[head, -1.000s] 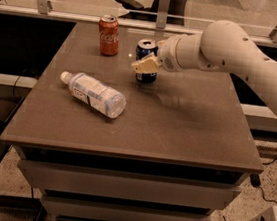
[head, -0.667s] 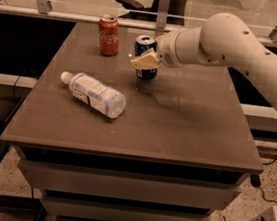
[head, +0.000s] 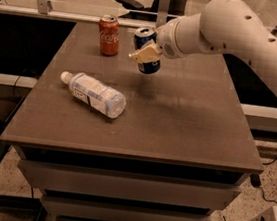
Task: Knock pepsi can over
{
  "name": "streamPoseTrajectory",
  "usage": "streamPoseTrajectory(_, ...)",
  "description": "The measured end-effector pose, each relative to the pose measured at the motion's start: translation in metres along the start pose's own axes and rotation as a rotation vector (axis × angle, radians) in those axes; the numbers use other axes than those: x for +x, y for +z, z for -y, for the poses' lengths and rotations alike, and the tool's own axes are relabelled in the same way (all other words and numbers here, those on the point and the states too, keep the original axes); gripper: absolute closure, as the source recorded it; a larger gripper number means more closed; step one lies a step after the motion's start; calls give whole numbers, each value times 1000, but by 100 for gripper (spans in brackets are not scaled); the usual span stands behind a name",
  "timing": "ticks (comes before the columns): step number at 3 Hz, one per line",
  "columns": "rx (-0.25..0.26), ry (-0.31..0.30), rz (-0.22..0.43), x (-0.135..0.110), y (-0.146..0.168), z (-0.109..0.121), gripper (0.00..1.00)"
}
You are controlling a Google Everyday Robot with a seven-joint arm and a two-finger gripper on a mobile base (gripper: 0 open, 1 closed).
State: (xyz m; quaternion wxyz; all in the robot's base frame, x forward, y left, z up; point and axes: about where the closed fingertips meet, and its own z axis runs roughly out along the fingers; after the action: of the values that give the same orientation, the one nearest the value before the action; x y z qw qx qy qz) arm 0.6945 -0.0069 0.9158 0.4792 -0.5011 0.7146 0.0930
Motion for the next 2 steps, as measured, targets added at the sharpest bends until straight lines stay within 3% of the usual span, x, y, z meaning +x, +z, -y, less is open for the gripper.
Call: streamPoseTrajectory(2,13,-40,-94,-6,-16,1,100)
